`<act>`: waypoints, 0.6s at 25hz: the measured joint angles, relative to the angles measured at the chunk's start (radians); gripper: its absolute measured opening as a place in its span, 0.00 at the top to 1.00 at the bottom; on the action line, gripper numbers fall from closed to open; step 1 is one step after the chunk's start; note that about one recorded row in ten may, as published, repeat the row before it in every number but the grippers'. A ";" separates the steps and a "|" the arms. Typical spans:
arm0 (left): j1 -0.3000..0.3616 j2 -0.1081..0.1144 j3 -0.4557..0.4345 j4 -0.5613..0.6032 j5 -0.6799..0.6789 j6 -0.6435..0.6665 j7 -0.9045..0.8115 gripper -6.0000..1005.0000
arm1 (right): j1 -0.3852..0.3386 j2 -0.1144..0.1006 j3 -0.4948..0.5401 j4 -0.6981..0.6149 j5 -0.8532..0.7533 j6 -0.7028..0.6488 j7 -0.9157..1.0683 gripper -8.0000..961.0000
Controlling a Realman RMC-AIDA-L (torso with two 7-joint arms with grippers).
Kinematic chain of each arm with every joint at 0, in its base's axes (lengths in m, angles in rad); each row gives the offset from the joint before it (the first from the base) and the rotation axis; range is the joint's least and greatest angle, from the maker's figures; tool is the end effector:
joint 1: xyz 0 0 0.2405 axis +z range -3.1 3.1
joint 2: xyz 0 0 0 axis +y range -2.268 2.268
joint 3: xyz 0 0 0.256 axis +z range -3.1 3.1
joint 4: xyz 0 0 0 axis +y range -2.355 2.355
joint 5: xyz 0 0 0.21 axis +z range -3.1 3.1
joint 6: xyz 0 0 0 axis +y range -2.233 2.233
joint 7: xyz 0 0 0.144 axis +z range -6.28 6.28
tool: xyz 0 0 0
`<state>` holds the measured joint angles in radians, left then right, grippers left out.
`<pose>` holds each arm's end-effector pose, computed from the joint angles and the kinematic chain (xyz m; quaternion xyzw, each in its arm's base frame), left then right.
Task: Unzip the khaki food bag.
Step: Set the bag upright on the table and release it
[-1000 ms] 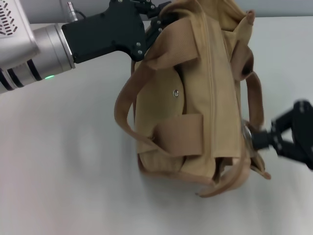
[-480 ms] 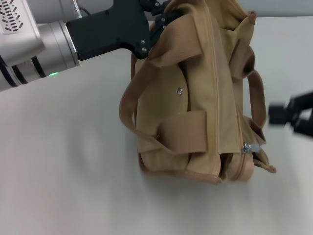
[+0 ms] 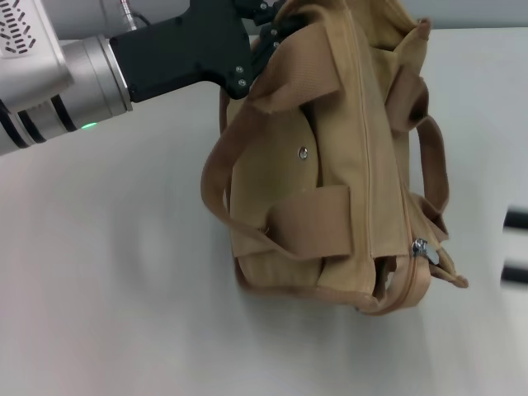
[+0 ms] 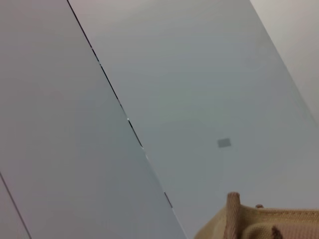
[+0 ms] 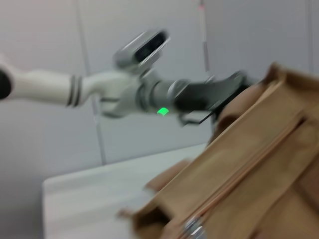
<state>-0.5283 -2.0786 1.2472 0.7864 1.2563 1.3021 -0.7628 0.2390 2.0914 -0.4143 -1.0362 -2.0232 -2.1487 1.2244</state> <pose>-0.1579 0.3669 -0.0066 -0.8937 0.1414 -0.3308 0.2682 0.2957 0.2100 0.0878 -0.9434 0.1071 0.2838 0.1344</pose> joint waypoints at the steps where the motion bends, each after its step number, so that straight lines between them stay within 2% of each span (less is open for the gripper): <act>1: 0.000 0.000 0.000 -0.002 -0.003 -0.001 0.001 0.85 | 0.000 0.000 0.000 0.000 0.000 0.000 0.000 0.54; 2: 0.002 0.000 0.000 -0.004 -0.007 -0.001 0.001 0.85 | -0.007 0.000 -0.003 0.025 -0.007 0.003 -0.026 0.46; 9: 0.015 0.000 0.005 -0.009 -0.034 0.002 0.017 0.85 | -0.031 0.000 -0.031 0.143 -0.014 0.104 -0.121 0.32; 15: 0.017 0.000 0.020 -0.016 -0.051 -0.001 0.020 0.84 | 0.013 0.001 -0.104 0.285 0.014 0.288 -0.202 0.21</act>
<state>-0.5110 -2.0785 1.2674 0.7701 1.2053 1.3016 -0.7424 0.2520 2.0921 -0.5181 -0.7516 -2.0095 -1.8609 1.0226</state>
